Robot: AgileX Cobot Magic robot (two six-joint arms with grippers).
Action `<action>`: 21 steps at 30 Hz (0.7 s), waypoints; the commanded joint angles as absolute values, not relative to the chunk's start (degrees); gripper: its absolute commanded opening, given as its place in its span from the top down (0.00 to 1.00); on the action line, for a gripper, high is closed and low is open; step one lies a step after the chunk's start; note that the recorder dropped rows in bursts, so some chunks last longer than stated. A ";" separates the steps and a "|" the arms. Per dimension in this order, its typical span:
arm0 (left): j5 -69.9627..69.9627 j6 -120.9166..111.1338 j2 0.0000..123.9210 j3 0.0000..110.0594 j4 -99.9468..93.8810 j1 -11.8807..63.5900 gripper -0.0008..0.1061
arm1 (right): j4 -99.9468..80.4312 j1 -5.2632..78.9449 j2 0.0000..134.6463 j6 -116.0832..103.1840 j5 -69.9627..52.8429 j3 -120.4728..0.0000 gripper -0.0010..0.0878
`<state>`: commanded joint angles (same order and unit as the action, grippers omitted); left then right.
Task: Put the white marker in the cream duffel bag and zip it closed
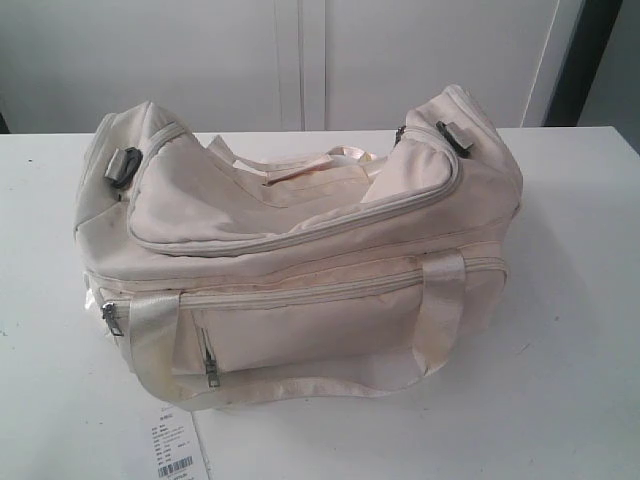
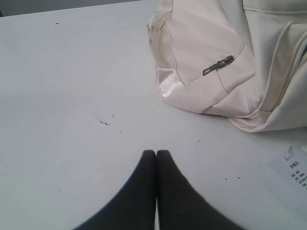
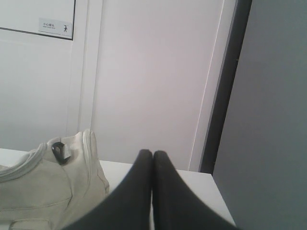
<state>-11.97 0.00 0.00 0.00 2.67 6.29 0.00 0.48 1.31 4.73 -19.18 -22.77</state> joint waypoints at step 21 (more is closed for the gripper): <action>-11.97 0.00 0.00 0.00 2.67 6.29 0.99 | 1.87 0.48 0.71 1.06 -21.40 -10.02 0.99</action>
<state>-11.97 0.00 0.00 0.00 2.67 6.29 1.87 0.48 0.71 1.06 -21.40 -10.02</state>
